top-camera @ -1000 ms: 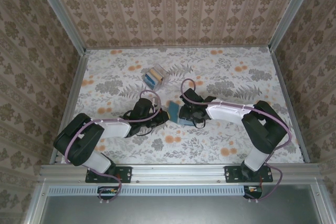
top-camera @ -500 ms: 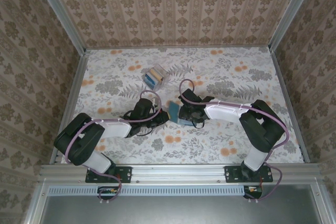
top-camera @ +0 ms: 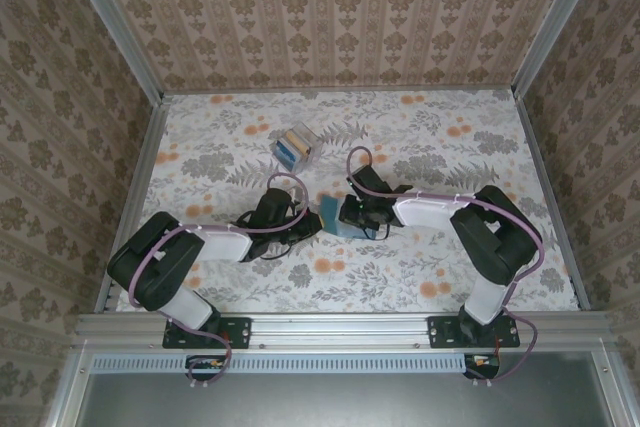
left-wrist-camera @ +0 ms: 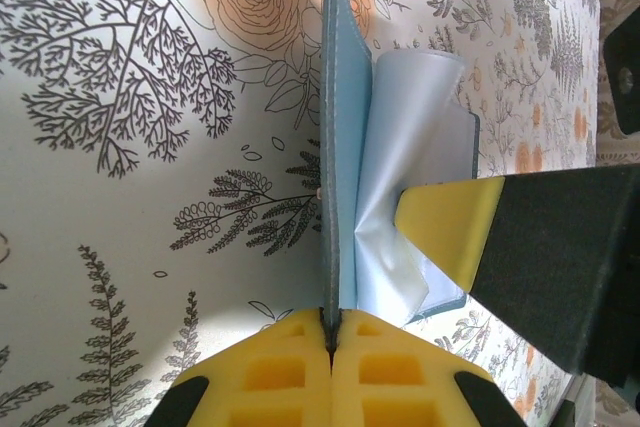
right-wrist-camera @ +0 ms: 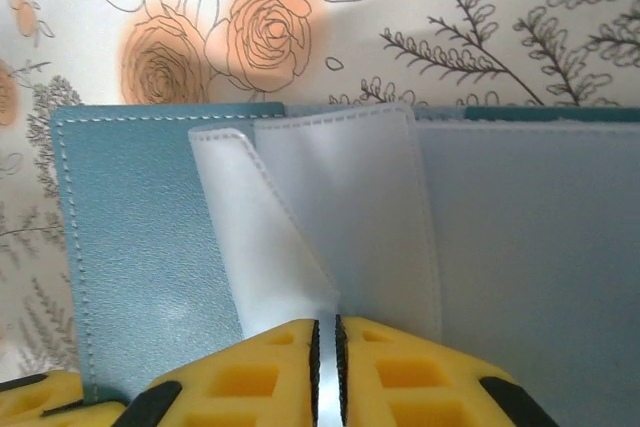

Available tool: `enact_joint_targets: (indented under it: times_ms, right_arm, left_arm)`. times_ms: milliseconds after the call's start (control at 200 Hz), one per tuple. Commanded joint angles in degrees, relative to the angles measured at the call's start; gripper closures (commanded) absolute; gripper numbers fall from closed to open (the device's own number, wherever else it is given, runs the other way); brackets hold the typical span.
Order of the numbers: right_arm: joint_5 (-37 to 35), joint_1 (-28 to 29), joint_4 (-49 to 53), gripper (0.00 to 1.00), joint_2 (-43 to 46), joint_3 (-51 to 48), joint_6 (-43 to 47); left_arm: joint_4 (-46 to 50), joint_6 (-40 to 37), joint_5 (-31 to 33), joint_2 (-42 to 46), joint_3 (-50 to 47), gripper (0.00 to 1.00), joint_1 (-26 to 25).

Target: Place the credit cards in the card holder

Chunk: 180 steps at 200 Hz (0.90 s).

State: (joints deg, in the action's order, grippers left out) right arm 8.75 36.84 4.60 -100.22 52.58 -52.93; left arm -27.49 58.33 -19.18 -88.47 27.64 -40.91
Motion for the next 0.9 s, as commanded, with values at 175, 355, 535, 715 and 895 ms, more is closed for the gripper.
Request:
enact_joint_targets:
  times_ms: [175,355,535,715,895]
  right_arm:
    - [13.5,-2.3,-15.2,0.84,1.1,-3.0,-1.2]
    - [16.6,-2.6,-17.7,0.68,0.8,-2.3,0.2]
    - [6.0,-3.8,-4.1,0.5,8.0,-1.2,6.9]
    - [-2.4,-3.9,5.5,0.4,14.1,-3.1,11.2]
    - [-5.7,-4.1,8.4,0.38,14.0,-5.3,10.0]
  left_arm:
    - [-1.3,0.6,-0.2,-1.5,-0.9,0.95,-0.9]
    - [-1.5,0.5,-0.1,-2.0,-0.9,0.93,-0.7]
    - [-2.2,0.7,-0.2,-2.5,-1.3,0.94,-0.6]
    - [-2.7,1.1,-0.4,-2.7,-1.4,0.94,-0.4]
    - [-4.1,1.9,-1.0,-4.0,-1.5,0.94,-0.5]
